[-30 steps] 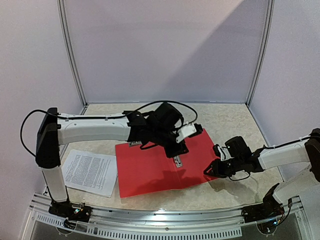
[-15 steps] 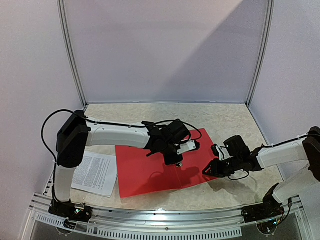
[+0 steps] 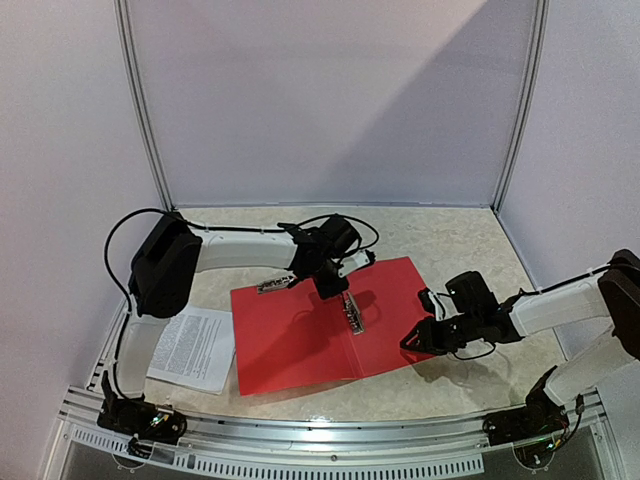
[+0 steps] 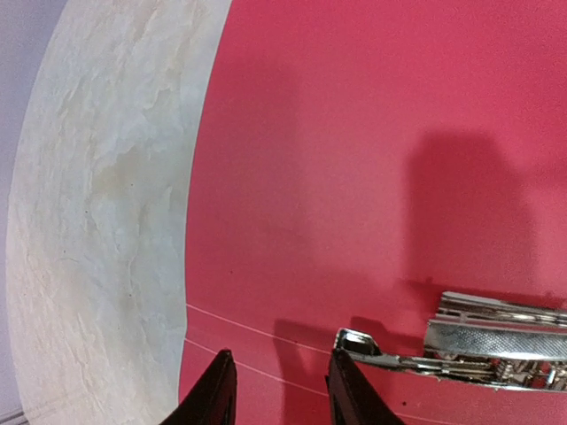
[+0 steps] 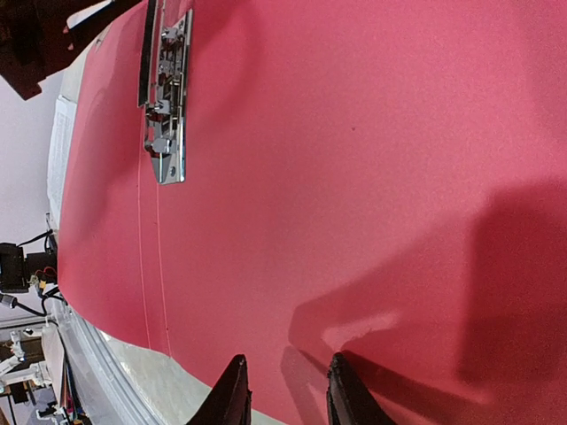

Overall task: Put the files into the folder
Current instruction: Open the spring clip on the folder at the center of the board.

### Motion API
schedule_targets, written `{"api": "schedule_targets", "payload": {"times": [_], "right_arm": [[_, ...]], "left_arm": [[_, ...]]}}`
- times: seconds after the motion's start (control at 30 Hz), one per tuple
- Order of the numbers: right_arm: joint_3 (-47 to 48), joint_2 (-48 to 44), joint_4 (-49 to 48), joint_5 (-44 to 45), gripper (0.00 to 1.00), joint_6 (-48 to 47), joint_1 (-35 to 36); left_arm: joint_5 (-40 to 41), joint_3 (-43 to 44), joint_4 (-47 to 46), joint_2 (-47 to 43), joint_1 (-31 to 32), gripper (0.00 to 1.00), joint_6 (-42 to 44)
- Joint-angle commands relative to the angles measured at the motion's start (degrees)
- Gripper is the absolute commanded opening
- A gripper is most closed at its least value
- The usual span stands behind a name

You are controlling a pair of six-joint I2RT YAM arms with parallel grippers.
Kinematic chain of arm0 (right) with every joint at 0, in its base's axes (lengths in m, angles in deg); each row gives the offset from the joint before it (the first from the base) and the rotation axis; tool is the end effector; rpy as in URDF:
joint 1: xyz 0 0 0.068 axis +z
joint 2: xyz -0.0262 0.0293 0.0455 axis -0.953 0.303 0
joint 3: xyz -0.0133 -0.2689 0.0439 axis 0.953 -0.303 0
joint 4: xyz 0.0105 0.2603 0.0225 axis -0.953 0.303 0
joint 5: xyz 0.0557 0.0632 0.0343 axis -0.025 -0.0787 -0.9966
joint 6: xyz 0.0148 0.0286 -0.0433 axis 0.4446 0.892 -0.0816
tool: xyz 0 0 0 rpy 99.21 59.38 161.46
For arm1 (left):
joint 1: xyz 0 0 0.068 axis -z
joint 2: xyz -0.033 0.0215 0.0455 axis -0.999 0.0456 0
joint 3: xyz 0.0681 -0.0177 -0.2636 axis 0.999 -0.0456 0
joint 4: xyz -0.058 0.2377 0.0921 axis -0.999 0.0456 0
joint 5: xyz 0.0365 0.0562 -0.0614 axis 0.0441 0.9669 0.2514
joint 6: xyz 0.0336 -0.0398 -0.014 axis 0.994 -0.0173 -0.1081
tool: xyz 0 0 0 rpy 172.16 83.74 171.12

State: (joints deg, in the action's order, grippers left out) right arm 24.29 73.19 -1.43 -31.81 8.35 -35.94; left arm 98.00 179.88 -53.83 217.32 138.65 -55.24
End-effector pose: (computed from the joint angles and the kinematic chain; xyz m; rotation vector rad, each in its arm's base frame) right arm 0.1803 0.1503 0.1164 -0.1178 2.6906 0.9962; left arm 0.3132 -0.3764 0.1517 1.4334 2.1163 0.1270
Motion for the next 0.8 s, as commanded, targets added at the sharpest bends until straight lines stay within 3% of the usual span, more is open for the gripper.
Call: {"api": "schedule_targets", "payload": {"times": [0.0, 0.13, 0.33, 0.47, 0.6, 0.77], "right_arm": [[-1.9, 2.0, 6.8, 1.3, 0.30, 0.0, 0.5], [-1.5, -0.1, 6.8, -0.1, 0.30, -0.1, 0.5], [-0.2, -7.7, 5.9, -1.3, 0.31, -1.7, 0.5], [2.0, -9.8, 6.7, -2.5, 0.33, -4.1, 0.4], [3.5, -10.8, 7.1, -3.8, 0.34, -5.7, 0.5], [4.0, -11.8, 7.6, -4.1, 0.37, -6.3, 0.5]], "left_arm": [[-2.1, 2.5, -0.3, -1.5, 0.2, 0.36, -2.8], [-3.0, 1.4, -0.8, -8.4, 0.3, 0.38, -8.5], [6.3, -5.7, 5.3, -19.2, 0.1, 0.42, -28.6], [6.0, -20.7, 4.7, -30.0, -0.4, 0.53, -44.2], [-1.3, -37.7, -0.5, -40.1, -0.9, 0.69, -59.7], [-6.4, -53.2, -4.4, -47.9, -0.6, 0.72, -73.4]]}}
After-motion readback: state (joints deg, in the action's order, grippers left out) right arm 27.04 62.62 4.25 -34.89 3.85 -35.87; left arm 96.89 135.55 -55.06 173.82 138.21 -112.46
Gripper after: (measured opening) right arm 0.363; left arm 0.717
